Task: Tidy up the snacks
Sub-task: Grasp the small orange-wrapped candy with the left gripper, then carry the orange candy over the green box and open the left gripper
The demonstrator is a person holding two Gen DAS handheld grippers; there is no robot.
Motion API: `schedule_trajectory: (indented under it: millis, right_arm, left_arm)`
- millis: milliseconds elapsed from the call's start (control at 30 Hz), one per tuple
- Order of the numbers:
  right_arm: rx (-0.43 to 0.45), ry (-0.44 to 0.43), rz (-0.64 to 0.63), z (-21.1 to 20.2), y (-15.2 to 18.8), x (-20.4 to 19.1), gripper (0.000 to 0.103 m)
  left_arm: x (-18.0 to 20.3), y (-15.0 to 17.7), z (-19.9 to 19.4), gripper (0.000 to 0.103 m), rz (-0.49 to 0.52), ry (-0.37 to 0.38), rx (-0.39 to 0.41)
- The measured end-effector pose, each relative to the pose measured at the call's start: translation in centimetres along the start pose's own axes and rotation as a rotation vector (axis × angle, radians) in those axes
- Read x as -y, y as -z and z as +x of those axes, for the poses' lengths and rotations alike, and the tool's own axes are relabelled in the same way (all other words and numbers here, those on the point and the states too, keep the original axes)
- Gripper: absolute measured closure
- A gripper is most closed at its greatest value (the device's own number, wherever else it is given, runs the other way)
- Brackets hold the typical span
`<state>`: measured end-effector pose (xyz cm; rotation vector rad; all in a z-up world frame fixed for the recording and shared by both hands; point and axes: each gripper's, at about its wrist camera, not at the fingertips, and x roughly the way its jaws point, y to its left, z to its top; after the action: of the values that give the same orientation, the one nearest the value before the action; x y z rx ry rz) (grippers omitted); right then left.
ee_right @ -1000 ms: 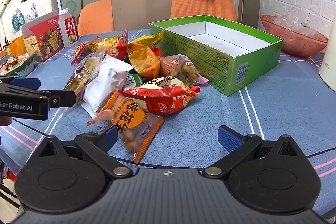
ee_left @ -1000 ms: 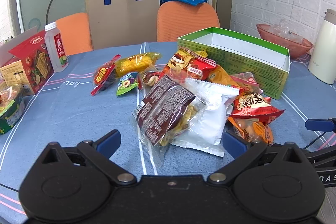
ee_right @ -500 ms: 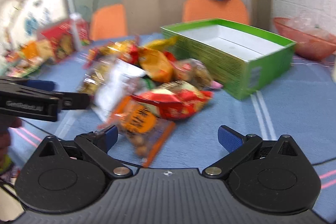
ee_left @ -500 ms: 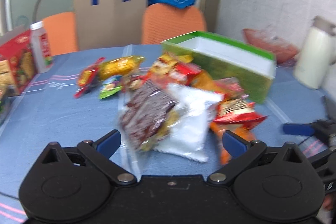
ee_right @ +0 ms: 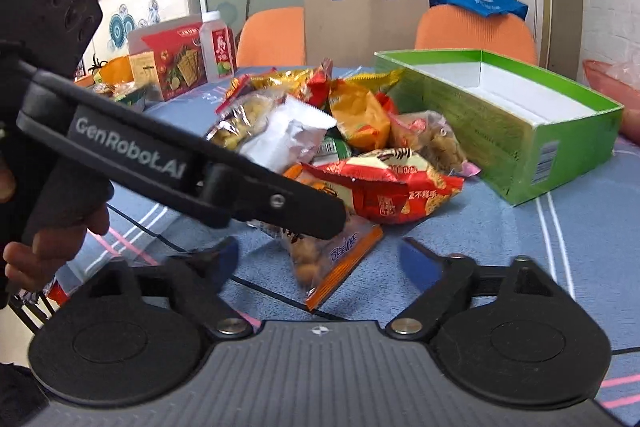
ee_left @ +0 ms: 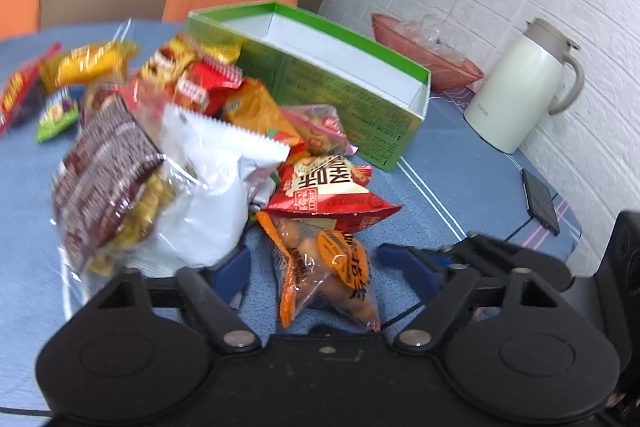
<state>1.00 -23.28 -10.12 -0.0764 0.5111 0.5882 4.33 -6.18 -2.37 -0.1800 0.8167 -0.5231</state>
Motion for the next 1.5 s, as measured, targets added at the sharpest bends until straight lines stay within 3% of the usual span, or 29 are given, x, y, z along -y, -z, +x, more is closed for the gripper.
schedule_trajectory:
  millis: [33, 67, 167, 333, 567, 733, 933, 1033, 1067, 1100, 1133, 1167, 1200, 1333, 1500]
  right_arm:
    - [-0.001, 0.009, 0.0, 0.3, 0.0, 0.0, 0.003]
    - [0.0, 0.019, -0.001, 0.5, 0.1, 0.0, 0.018]
    - [0.015, 0.033, -0.029, 0.0, 0.3, -0.4, 0.03]
    - [0.077, 0.034, -0.032, -3.8, -0.3, -0.1, 0.032]
    - [0.24, 0.157, -0.05, -5.4, -4.8, 3.2, 0.032]
    - [0.263, 0.245, -0.033, -2.6, -7.3, 6.8, 0.034]
    - [0.225, 0.262, 0.021, 0.2, -8.4, 10.5, 0.036]
    - [0.197, 0.255, 0.032, 1.3, -8.2, 11.1, 0.036]
    - [0.193, 0.251, 0.031, 1.6, -8.1, 11.3, 0.035]
    - [0.189, 0.25, 0.026, 1.9, -8.1, 11.3, 0.034]
    - [0.18, 0.254, 0.015, 2.1, -8.0, 11.2, 0.027]
    - [0.175, 0.271, 0.001, 2.1, -8.0, 10.9, 0.01]
    - [0.182, 0.292, -0.012, 1.8, -8.0, 10.5, 0.0]
    - [0.283, 0.326, -0.096, -1.3, -7.6, 8.2, 0.0]
    - [0.33, 0.24, -0.095, -3.8, -5.5, 5.5, 0.0]
  left_arm:
    - [-0.2, -0.1, 0.4, 0.008, -0.009, 0.008, -0.011]
    - [-0.5, -0.1, 0.5, 0.008, -0.02, 0.004, -0.023]
    - [-0.2, 0.0, 0.0, 0.018, -0.027, 0.013, -0.016]
    - [2.7, -0.9, -2.7, 0.019, 0.063, 0.062, 0.057]
    - [5.6, -7.5, -1.5, 0.018, 0.168, 0.13, 0.194]
    - [4.9, -12.0, 3.2, 0.018, 0.136, 0.174, 0.184]
    - [3.5, -14.0, 7.8, 0.017, 0.08, 0.19, 0.14]
    - [3.0, -14.2, 9.1, 0.015, 0.066, 0.178, 0.12]
    - [2.9, -14.2, 9.4, 0.002, 0.063, 0.168, 0.115]
    - [2.8, -14.1, 9.6, 0.0, 0.061, 0.16, 0.109]
    - [2.8, -14.0, 9.4, 0.0, 0.056, 0.153, 0.109]
    - [2.8, -13.9, 8.9, 0.0, 0.051, 0.137, 0.121]
    - [2.8, -13.7, 7.9, 0.0, 0.046, 0.116, 0.143]
    - [2.8, -12.2, 2.2, 0.0, 0.058, 0.072, 0.244]
    - [1.9, -8.1, -3.5, 0.0, 0.051, -0.046, 0.296]
